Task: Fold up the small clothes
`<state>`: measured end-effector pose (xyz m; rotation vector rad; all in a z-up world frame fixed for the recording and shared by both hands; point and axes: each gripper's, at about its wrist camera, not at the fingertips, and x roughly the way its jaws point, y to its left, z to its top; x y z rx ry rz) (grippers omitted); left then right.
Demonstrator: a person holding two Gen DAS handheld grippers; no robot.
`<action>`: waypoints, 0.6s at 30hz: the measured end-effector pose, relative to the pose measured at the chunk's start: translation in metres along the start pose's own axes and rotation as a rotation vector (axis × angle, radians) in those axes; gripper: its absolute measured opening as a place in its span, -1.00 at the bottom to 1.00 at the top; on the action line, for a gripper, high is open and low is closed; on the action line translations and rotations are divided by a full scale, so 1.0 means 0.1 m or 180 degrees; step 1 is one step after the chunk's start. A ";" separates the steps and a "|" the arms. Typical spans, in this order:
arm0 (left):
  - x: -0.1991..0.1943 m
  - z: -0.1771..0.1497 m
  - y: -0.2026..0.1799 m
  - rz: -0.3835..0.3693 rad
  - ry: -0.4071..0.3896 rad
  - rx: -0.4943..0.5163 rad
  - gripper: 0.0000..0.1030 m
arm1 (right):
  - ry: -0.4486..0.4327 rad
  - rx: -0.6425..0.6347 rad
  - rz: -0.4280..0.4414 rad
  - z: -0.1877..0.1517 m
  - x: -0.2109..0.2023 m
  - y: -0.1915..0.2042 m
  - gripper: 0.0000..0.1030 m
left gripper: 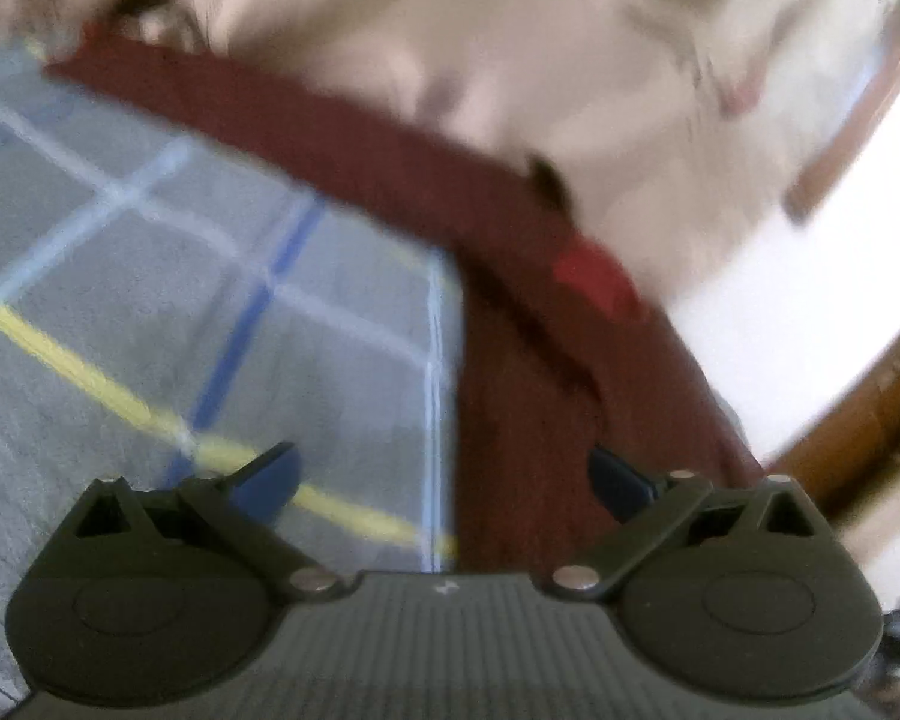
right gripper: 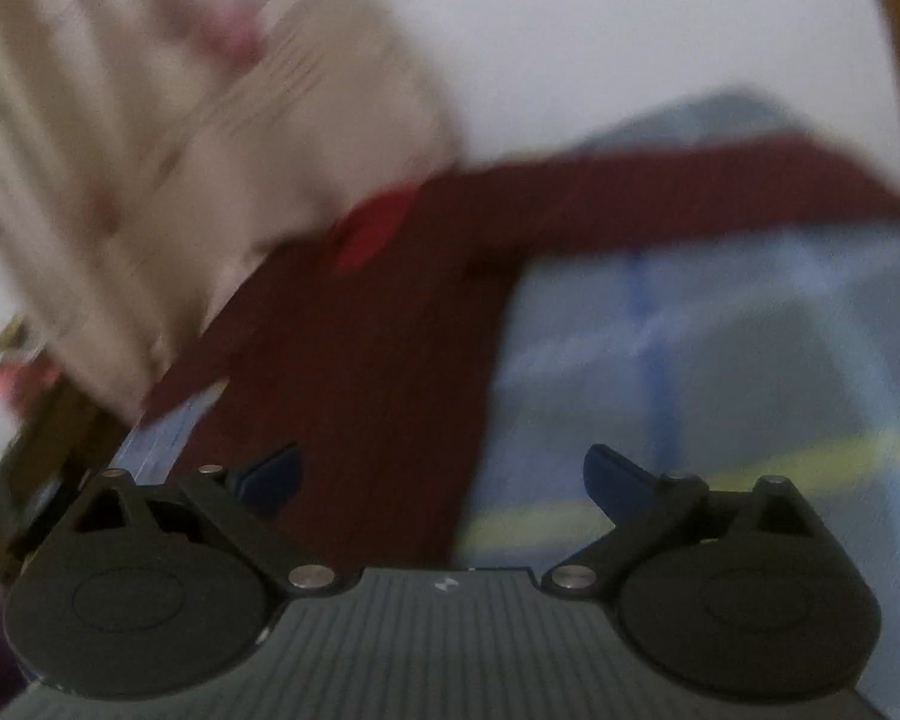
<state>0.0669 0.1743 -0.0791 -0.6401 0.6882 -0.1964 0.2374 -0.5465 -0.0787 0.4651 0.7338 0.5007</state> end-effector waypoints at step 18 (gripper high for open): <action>0.48 -0.25 -0.25 -0.0605 0.0945 0.0140 -0.85 | 0.0326 0.0309 0.0160 -0.73 0.23 0.54 -0.59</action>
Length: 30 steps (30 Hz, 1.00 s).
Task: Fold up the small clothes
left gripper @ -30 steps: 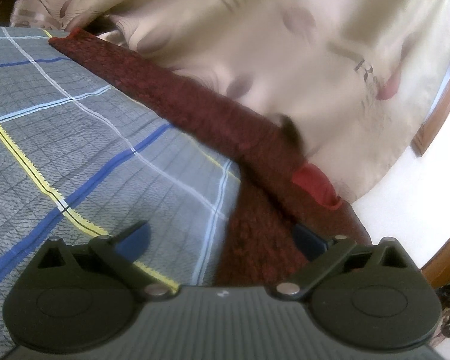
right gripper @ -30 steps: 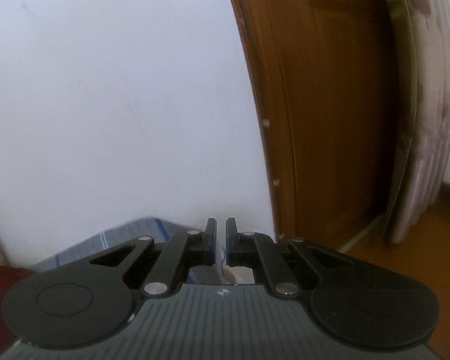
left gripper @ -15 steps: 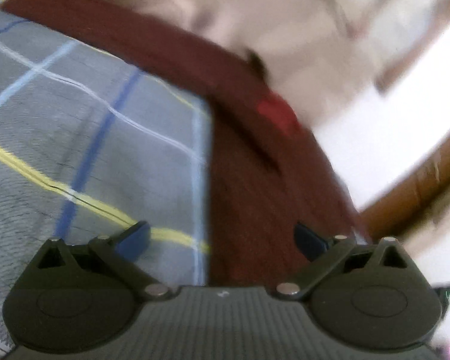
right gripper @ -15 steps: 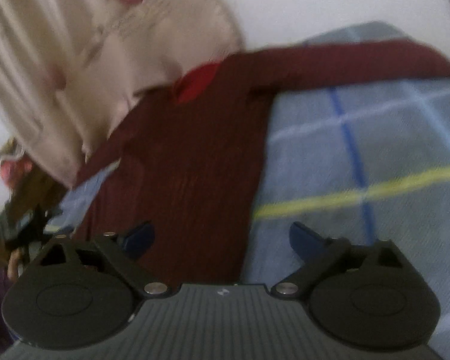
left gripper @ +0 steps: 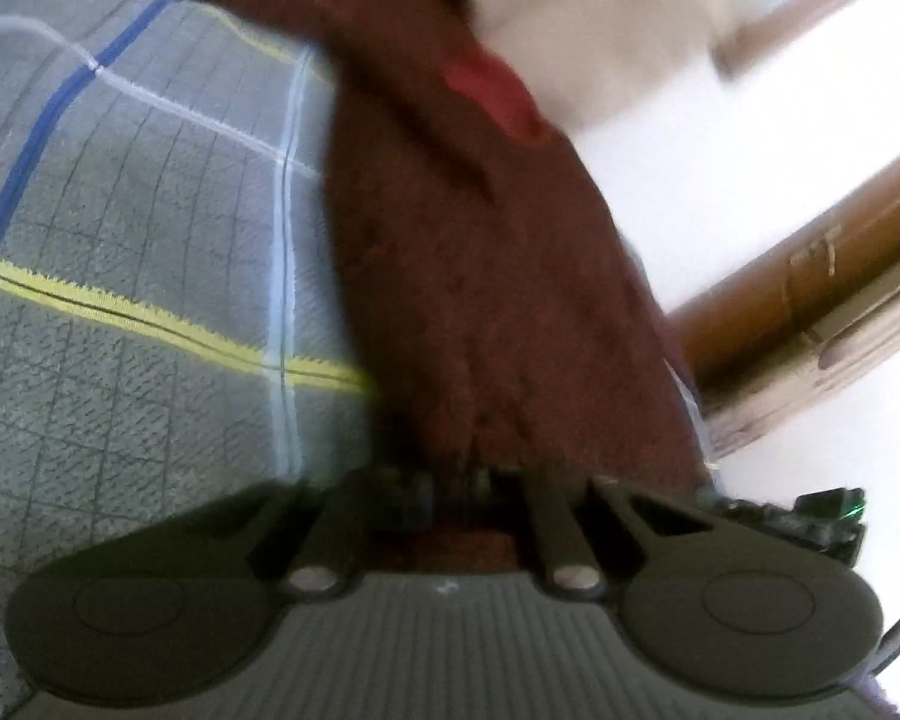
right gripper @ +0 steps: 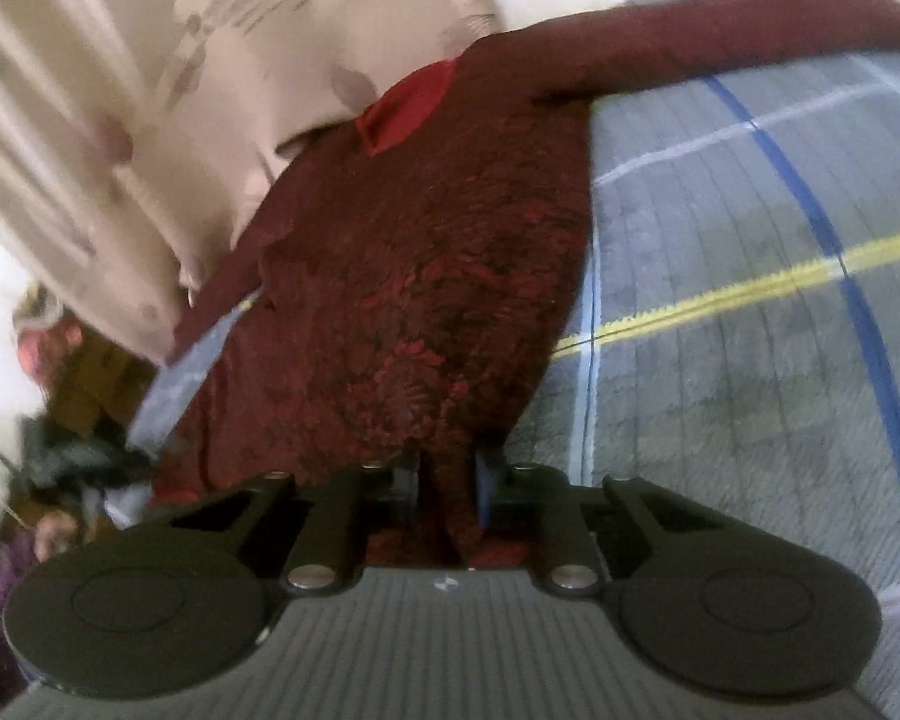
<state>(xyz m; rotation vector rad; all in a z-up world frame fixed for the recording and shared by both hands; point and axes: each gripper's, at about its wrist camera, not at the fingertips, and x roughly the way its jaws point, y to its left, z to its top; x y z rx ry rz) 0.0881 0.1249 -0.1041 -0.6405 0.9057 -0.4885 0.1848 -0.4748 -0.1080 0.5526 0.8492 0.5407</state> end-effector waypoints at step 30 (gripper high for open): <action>-0.80 -0.09 -0.85 0.0178 -0.1513 0.0437 0.95 | -0.1116 0.0920 0.0141 0.13 -1.25 -0.51 0.31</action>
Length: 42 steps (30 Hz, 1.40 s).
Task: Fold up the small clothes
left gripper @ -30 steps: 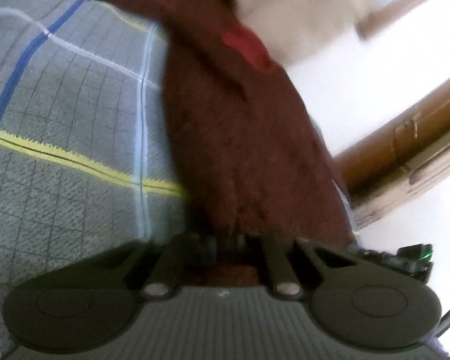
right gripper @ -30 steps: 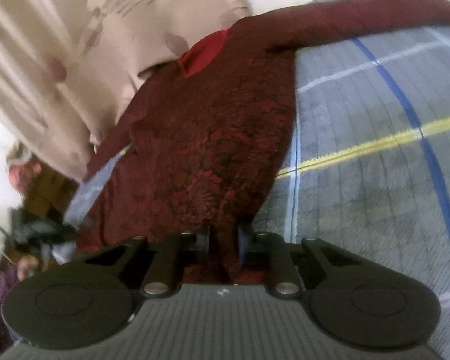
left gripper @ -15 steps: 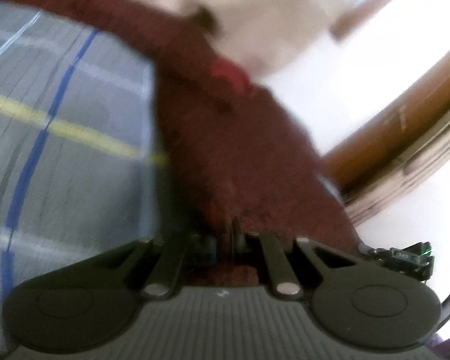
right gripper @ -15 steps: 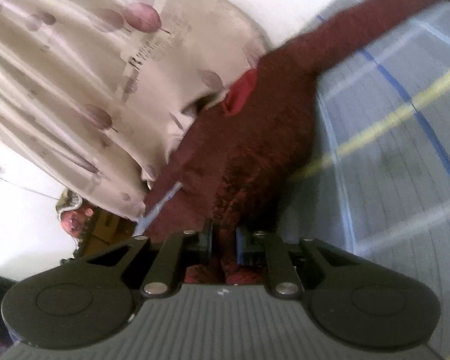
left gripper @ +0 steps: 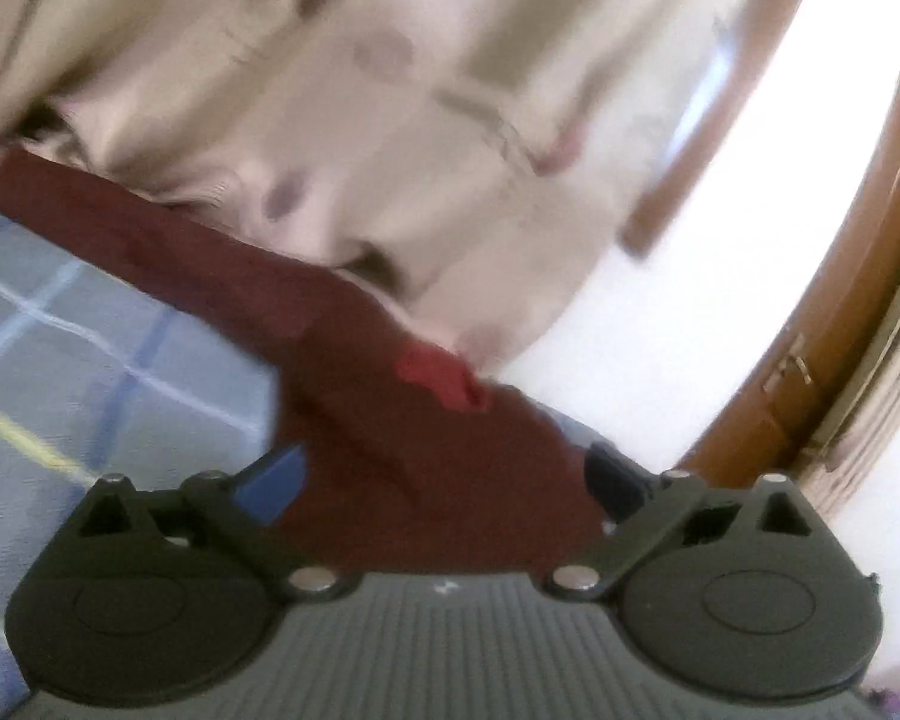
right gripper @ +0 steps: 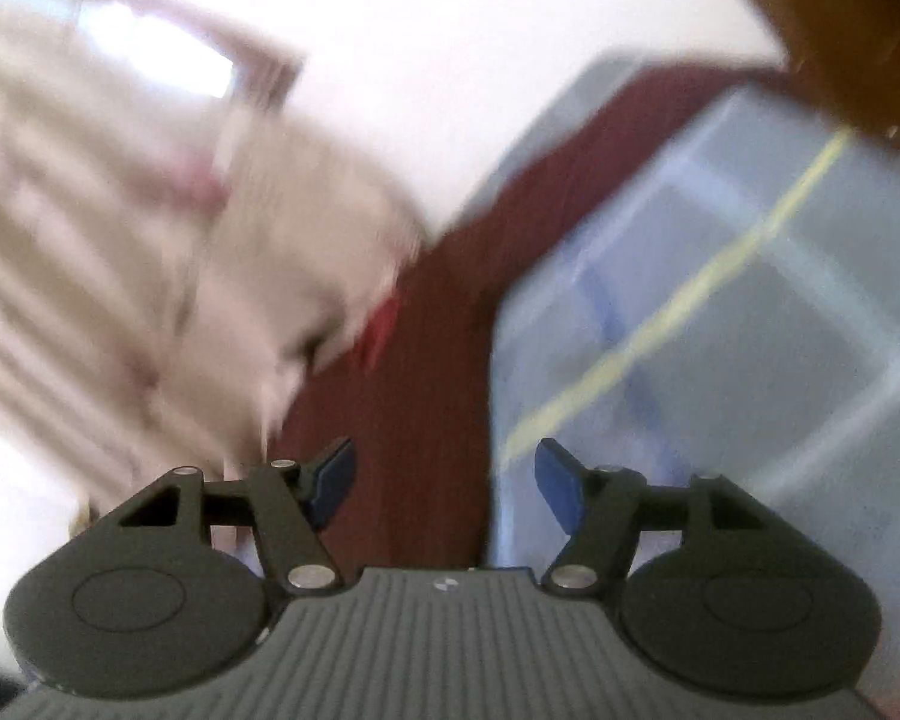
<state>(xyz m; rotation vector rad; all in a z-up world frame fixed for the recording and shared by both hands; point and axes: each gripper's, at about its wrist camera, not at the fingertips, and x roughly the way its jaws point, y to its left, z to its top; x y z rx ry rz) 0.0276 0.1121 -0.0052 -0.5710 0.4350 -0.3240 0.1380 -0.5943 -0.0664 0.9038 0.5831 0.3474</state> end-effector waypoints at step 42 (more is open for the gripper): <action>0.89 -0.26 0.50 0.0022 -0.0117 -0.0912 1.00 | -0.1091 0.0014 0.0240 2.17 1.40 0.68 -0.69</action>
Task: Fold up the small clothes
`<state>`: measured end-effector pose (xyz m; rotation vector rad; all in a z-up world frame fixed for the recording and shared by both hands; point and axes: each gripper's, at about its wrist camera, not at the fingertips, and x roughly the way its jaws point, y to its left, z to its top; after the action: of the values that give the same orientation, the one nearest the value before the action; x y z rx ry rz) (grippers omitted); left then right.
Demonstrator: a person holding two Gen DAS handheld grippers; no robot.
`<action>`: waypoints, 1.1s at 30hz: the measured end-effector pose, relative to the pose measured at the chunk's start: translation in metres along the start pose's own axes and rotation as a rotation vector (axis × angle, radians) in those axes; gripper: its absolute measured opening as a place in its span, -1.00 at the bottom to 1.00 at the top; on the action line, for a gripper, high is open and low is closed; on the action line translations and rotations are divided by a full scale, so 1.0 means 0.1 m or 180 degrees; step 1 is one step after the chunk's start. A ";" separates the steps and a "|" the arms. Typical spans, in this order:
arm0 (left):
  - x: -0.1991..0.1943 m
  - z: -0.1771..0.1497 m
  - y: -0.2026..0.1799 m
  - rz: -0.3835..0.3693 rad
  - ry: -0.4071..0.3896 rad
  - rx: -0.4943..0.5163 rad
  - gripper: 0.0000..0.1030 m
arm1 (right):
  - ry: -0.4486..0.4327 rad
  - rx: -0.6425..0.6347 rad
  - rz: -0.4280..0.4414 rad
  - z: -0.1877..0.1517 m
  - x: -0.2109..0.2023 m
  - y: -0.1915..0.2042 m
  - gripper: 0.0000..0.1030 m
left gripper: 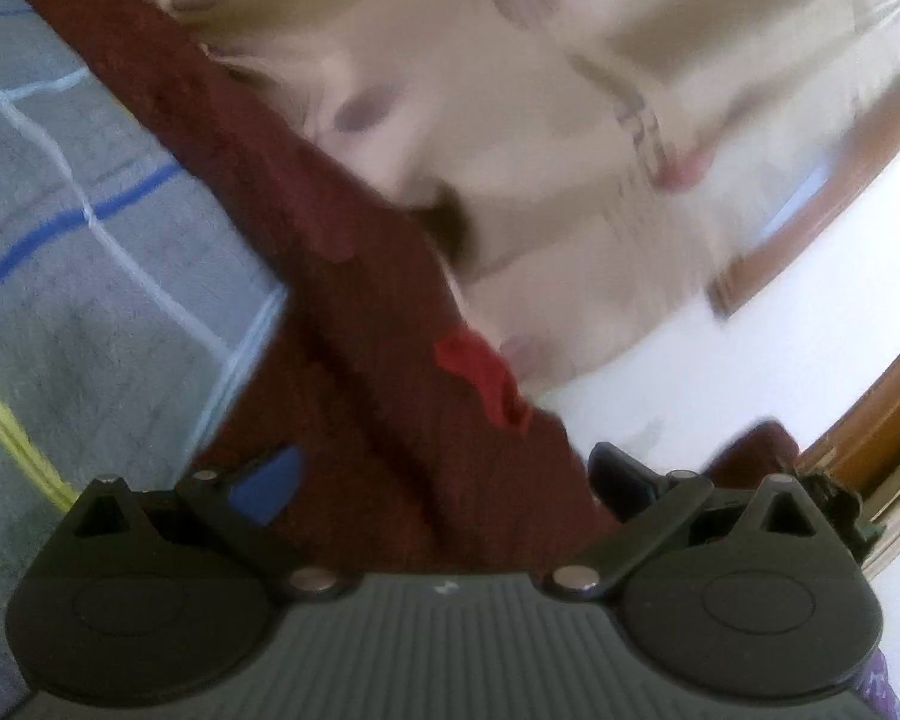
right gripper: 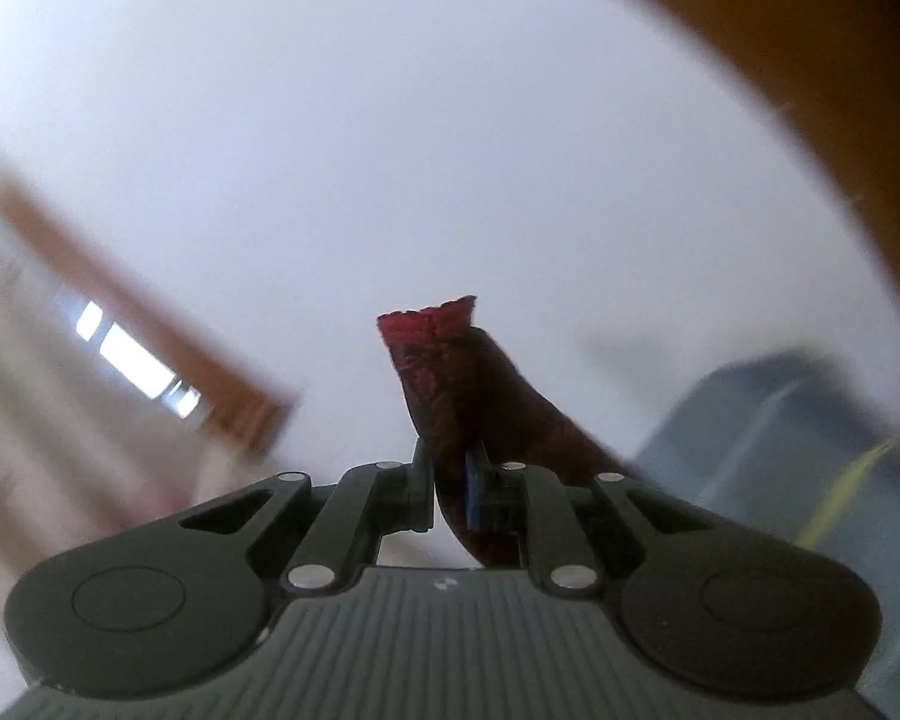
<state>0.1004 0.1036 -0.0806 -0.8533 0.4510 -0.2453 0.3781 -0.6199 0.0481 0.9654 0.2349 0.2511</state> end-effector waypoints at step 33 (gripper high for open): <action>-0.11 0.10 0.46 -0.0207 -0.0177 0.0050 1.00 | 0.1936 -0.0960 0.0234 -3.64 1.90 1.19 -0.57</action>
<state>0.0972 0.1442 -0.1071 -0.8582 0.3695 -0.2840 0.4341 -0.2126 -0.0689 0.5780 0.6978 0.6294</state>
